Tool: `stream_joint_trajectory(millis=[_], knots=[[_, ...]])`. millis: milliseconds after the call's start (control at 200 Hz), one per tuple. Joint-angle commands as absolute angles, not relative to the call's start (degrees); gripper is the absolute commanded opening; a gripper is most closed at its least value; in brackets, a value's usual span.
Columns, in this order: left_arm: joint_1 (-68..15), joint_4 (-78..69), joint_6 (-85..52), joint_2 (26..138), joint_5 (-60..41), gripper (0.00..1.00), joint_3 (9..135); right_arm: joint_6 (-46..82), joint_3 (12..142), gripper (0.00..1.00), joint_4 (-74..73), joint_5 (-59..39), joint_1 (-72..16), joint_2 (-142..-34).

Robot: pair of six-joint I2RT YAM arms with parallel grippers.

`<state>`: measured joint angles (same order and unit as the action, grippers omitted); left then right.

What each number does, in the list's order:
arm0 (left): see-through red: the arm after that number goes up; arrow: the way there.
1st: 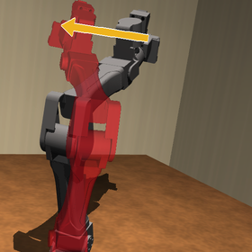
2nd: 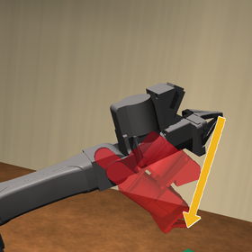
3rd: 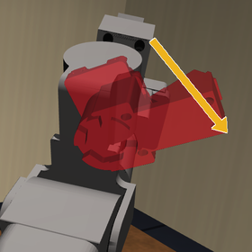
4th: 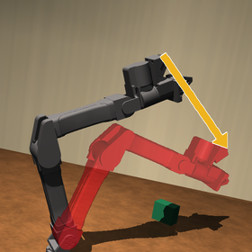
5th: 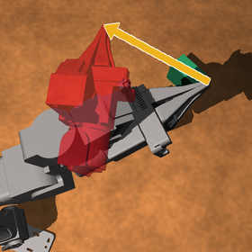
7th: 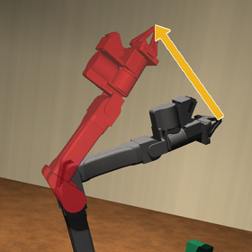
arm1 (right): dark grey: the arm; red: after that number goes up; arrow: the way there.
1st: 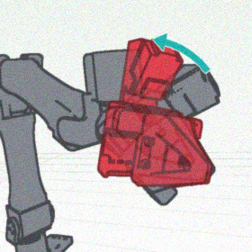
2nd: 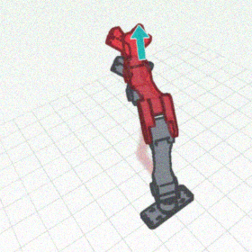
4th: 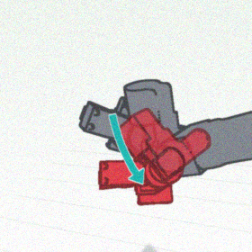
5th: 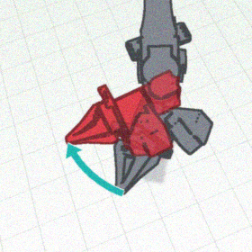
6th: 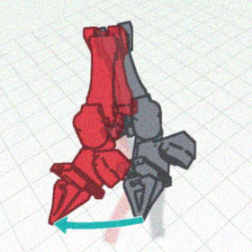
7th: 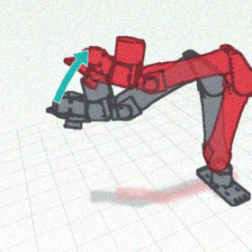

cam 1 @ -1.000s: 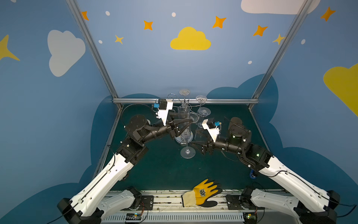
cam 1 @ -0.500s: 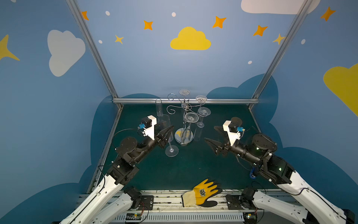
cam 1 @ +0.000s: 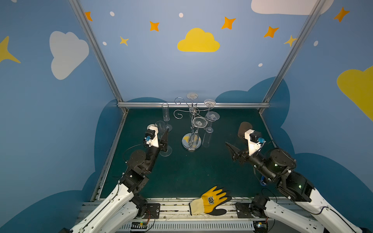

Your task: Take the wine glass off the wine glass rack

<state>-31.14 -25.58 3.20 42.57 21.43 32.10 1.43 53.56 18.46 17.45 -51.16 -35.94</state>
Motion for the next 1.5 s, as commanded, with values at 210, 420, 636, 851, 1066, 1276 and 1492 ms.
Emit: stream_joint_trajectory(millis=[210, 420, 636, 851, 1066, 1276, 1492], knots=[[-20.9, -43.5, -2.1, 56.8, 21.1, 0.40, 31.3, 1.0, 51.9, 0.81, 18.4, 26.2, -50.1, -35.3], [-17.8, -51.1, -3.3, 67.6, 20.0, 0.39, 33.7, 0.2, 50.7, 0.82, 16.4, 27.5, -47.6, -36.3], [-17.4, -60.1, -2.3, 79.6, 18.8, 0.39, 37.4, 1.7, 47.9, 0.82, 13.9, 25.8, -43.0, -37.3], [-17.3, -67.0, -0.2, 89.9, 18.7, 0.39, 41.5, 3.0, 46.0, 0.82, 13.0, 24.4, -38.4, -38.6], [-17.4, -75.2, 2.2, 98.3, 18.2, 0.39, 43.8, 4.7, 44.7, 0.82, 11.9, 21.2, -33.8, -39.7], [-17.5, -78.6, 3.3, 103.4, 18.5, 0.39, 44.8, 5.8, 44.3, 0.82, 11.4, 18.2, -31.1, -41.1], [-17.8, -78.6, 3.5, 104.8, 19.3, 0.38, 44.2, 6.6, 44.0, 0.82, 11.2, 16.7, -29.5, -41.5]])
